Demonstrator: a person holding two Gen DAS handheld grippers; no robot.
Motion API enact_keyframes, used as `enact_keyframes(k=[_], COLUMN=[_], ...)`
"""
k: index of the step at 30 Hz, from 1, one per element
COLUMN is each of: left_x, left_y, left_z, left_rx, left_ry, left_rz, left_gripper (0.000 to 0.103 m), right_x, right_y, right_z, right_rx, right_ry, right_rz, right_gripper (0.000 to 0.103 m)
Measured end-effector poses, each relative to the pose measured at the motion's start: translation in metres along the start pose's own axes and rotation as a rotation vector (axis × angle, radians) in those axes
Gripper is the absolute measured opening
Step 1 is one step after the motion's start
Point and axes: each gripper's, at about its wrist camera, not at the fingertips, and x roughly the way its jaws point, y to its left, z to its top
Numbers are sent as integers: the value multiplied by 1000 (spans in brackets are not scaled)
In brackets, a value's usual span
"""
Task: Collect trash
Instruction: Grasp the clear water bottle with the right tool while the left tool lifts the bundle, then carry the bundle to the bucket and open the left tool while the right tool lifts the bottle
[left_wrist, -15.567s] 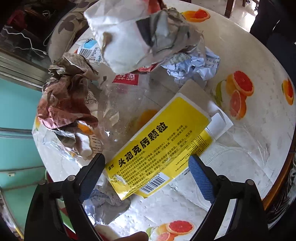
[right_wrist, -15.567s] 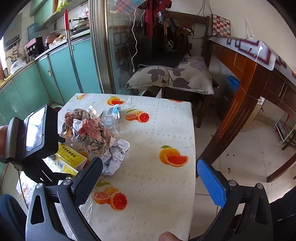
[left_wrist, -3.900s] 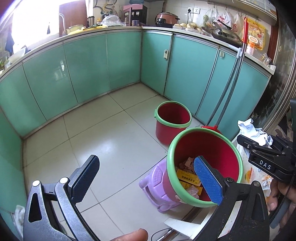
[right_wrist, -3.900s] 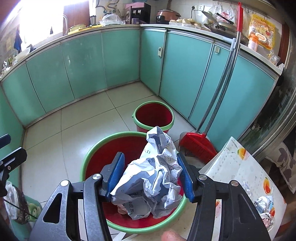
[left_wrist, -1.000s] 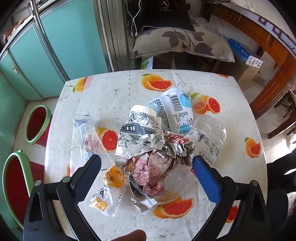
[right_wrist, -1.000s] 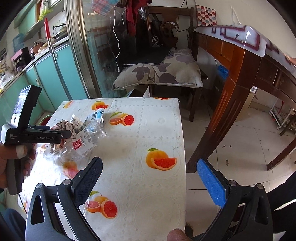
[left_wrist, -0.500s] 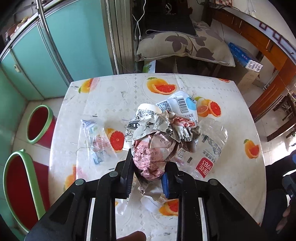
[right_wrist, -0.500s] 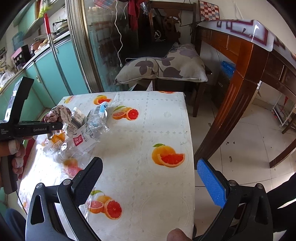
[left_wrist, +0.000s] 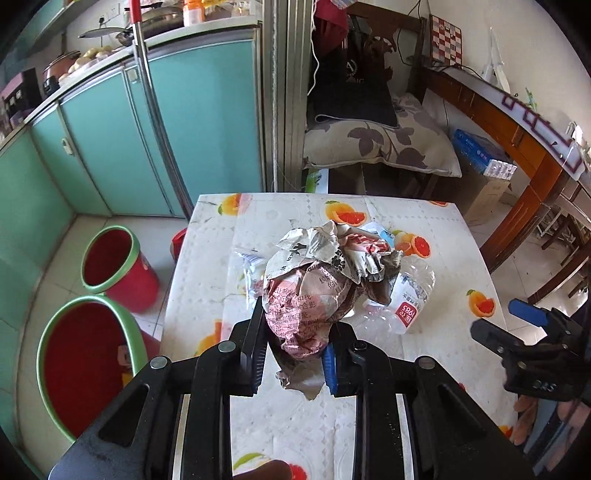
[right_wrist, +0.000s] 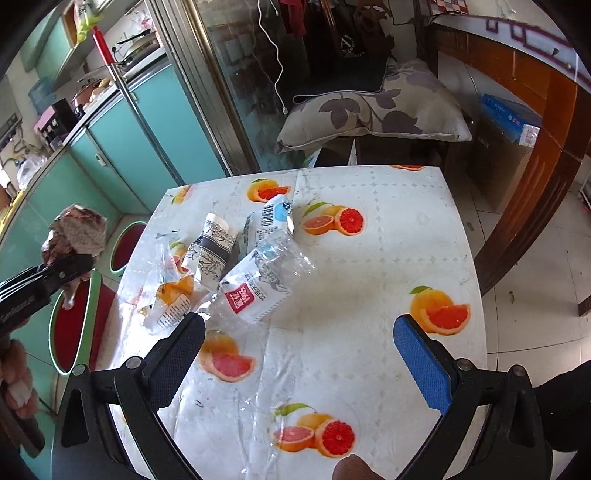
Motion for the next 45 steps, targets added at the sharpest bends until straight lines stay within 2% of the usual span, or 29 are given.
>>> enact_keyframes(k=[5,11,16,23,27,28,29,33,39,45], left_x=[-19,-38,-49,-55,-55,-54,-54,-54,-56,-65], left_y=[23,54,74,90,91,90,90,90,92,97], left_z=[-14,-34,-46,-58,-61,-61,-61,-61,-64,-68], left_rx=[-37,-75,-98,-141,-143,-142,-143,-142,-156,-172], left_ry=[-25,-41,-50,-51,-46,-45,-45,-43,-48,-67], left_rz=[0,21,41,56,62,63,62,58,55,64], left_gripper=[24,24,24,24,24,24,24,24,24,24], right_x=[34,77,105,130,142,141,140,136,121,80], right_y=[29,50,63,61,57,58,59,58,53,53], right_z=[9,12,11,7,3,3,3,1,-1,-3], right_rx=[63,167,169,154,131,118,104,76,37,-34], right_ry=[45,95,126,161,180,176,168,172,167,119], right_rz=[-9,-78,-134,-191,-177,-184,-184,-177,-180,-167], right_gripper=[102,102,102,102,101,98,81,54,53,53])
